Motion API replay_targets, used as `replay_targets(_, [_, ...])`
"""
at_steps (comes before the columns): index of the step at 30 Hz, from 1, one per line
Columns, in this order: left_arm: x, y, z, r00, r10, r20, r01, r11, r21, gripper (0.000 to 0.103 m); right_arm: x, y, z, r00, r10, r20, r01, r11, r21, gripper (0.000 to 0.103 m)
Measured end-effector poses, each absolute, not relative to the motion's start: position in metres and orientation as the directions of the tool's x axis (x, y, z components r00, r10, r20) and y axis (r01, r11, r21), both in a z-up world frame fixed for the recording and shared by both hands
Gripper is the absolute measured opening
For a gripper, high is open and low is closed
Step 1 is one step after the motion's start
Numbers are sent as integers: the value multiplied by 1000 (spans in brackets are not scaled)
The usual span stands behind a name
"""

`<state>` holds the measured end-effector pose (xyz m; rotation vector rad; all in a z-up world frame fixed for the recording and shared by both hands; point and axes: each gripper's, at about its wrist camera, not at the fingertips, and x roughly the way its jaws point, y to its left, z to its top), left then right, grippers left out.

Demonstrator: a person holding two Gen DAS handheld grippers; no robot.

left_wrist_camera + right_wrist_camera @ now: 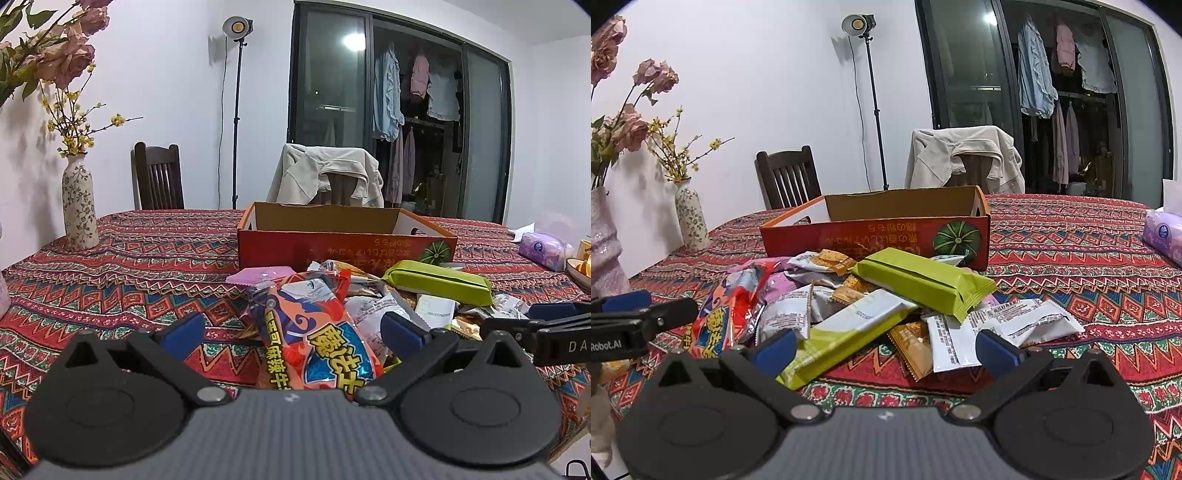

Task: Organize snacks

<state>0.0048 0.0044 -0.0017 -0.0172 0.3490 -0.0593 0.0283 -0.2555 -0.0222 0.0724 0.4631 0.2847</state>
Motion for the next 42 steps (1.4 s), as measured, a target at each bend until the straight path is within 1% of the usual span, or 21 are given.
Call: replay_targets(42, [5, 5, -3, 937, -71, -342, 64, 997, -31, 103, 29, -258, -24, 856, 287, -431, -252, 958, 137, 103])
